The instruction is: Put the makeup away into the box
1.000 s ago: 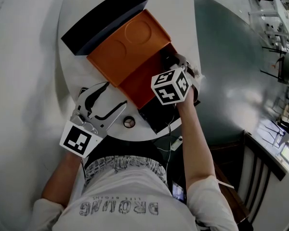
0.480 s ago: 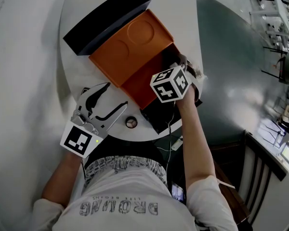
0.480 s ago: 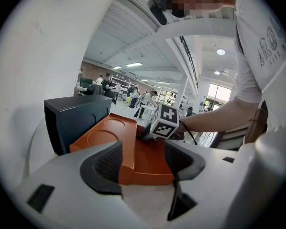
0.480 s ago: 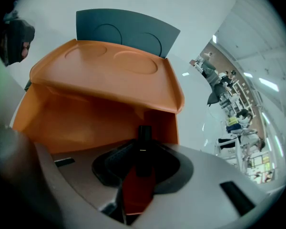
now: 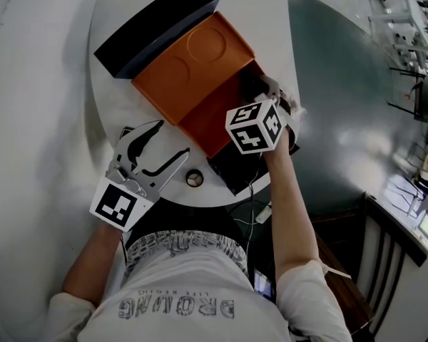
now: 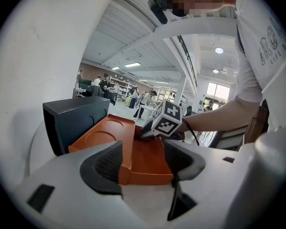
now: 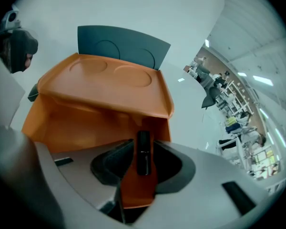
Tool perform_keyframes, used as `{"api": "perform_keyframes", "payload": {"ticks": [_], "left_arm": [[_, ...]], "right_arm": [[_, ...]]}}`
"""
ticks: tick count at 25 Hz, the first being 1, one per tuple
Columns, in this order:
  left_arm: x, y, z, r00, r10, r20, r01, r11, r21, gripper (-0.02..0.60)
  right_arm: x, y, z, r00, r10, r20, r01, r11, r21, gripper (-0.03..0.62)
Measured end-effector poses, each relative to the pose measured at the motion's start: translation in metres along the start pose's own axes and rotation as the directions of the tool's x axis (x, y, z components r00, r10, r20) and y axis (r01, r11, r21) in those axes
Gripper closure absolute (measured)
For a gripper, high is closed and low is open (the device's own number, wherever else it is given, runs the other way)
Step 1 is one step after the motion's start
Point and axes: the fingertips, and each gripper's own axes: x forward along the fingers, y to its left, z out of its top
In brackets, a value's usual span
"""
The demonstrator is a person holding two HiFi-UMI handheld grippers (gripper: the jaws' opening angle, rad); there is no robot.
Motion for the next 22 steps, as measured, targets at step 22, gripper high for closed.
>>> {"api": "perform_keyframes", "payload": {"ticks": [22], "left_arm": [[-0.027,-0.087,-0.014,0.999,-0.031,-0.026,0.034,0.988,0.15,0.302]], "right_arm": [[-0.14,0.014,-0.007,0.924,0.003,0.383,-0.108,0.961,0.254,0.481]]}}
